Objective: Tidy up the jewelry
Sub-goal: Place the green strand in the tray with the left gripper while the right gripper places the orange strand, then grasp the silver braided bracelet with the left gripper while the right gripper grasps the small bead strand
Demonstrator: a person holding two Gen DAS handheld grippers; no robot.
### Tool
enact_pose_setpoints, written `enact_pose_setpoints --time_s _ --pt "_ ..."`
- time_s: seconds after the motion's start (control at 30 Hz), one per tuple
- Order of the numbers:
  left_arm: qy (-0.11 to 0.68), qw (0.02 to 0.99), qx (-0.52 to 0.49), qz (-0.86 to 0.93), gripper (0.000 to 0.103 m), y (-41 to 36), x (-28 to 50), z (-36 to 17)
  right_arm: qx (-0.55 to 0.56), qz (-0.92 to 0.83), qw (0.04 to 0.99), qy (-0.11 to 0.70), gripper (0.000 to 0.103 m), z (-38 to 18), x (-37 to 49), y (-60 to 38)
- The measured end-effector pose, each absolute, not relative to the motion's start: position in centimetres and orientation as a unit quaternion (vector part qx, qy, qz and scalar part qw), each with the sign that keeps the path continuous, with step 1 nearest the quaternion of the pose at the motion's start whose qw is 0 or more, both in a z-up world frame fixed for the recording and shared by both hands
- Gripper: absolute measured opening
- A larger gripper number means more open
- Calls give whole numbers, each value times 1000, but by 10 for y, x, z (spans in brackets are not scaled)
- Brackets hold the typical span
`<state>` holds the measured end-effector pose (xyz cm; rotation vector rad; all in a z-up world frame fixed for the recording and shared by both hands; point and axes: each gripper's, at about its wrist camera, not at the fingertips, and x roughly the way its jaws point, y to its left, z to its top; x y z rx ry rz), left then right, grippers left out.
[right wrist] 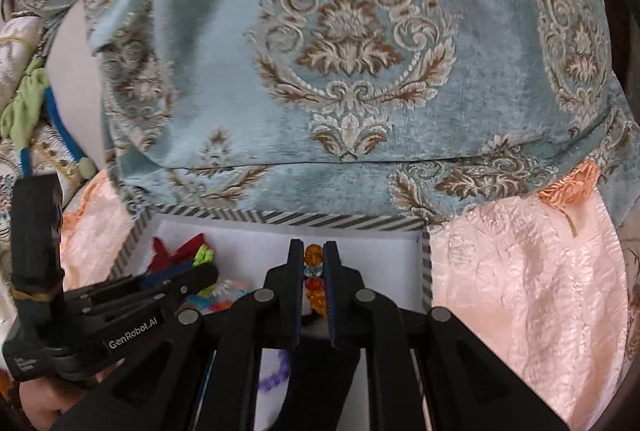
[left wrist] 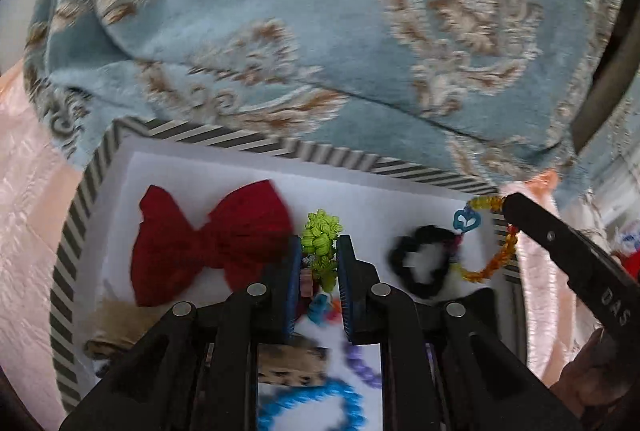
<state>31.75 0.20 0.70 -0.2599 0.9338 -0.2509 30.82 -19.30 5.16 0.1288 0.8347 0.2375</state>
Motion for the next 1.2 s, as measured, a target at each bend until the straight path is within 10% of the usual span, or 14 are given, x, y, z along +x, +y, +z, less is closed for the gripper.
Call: enact_pose_setpoints --time_s 1.03,1.2 --pt "406 905 -58 -113 8 22 200 50 76 173 892 411 17 57 221 -189" --pt "416 899 -69 -122 8 33 152 38 70 196 891 403 35 62 160 -190"
